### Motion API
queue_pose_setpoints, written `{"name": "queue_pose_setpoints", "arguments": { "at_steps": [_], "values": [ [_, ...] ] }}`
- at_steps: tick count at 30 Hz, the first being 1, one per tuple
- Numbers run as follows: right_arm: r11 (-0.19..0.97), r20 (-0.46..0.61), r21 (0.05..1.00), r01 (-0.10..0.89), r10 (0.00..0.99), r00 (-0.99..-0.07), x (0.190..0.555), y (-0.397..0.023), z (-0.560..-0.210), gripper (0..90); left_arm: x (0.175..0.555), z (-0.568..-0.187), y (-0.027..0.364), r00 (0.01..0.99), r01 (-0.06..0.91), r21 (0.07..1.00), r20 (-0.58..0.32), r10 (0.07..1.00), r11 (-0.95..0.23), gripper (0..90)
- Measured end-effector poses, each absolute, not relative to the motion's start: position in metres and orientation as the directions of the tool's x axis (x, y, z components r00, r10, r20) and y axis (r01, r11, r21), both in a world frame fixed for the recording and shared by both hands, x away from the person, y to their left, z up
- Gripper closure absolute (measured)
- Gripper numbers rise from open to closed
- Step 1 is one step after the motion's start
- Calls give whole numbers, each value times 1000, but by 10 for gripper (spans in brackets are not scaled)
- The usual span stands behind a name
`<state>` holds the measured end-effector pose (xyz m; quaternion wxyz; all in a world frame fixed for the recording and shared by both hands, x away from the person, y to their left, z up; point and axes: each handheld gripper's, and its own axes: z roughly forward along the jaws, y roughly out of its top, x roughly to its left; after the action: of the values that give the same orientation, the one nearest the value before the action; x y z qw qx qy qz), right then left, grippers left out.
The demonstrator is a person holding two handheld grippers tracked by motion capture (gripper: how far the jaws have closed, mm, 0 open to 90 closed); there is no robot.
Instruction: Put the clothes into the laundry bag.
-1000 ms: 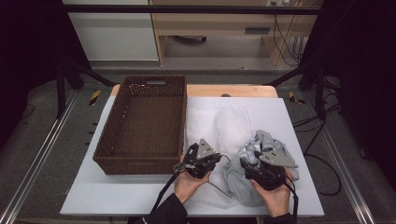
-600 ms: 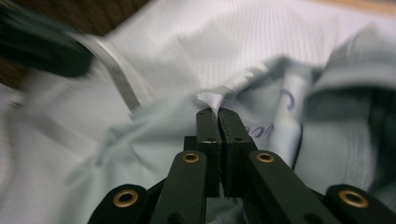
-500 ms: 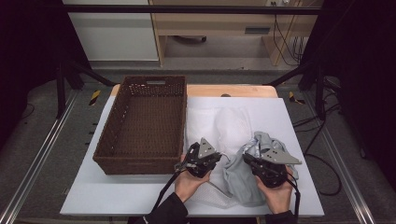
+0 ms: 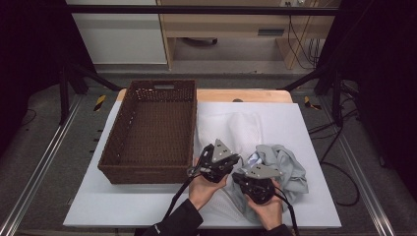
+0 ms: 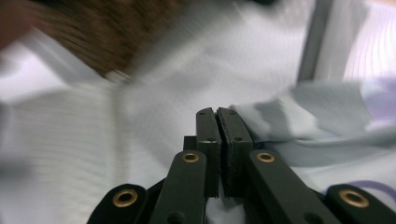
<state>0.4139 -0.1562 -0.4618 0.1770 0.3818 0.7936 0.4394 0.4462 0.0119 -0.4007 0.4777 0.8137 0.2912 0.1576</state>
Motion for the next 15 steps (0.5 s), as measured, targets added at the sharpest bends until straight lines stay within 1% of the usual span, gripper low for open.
{"name": "queue_pose_setpoints", "arguments": {
  "at_steps": [2, 4, 6, 8, 11, 13, 15],
  "values": [
    [341, 40, 815, 469, 774, -632, 420, -152, -471, 857, 446, -406, 13, 780, 331, 864, -24, 625, -379, 887],
    [365, 20, 805, 468, 772, -636, 421, -148, -475, 816, 447, -411, 16, 777, 340, 863, -33, 628, -374, 887],
    [352, 40, 813, 463, 760, -648, 418, -150, -470, 776, 447, -413, 20, 774, 344, 864, -39, 633, -368, 887],
    [322, 69, 835, 446, 744, -664, 412, -156, -459, 715, 449, -413, 24, 771, 353, 860, -45, 635, -368, 887],
    [282, 56, 878, 388, 743, -667, 399, -167, -435, 659, 450, -415, 27, 767, 360, 858, -49, 639, -366, 887],
    [264, 19, 901, 345, 769, -639, 393, -180, -417, 597, 449, -418, 28, 769, 359, 855, -45, 637, -373, 887],
    [251, -37, 918, 308, 826, -563, 390, -196, -403, 520, 448, -420, 28, 771, 358, 853, -40, 636, -380, 887]
  ]
}}
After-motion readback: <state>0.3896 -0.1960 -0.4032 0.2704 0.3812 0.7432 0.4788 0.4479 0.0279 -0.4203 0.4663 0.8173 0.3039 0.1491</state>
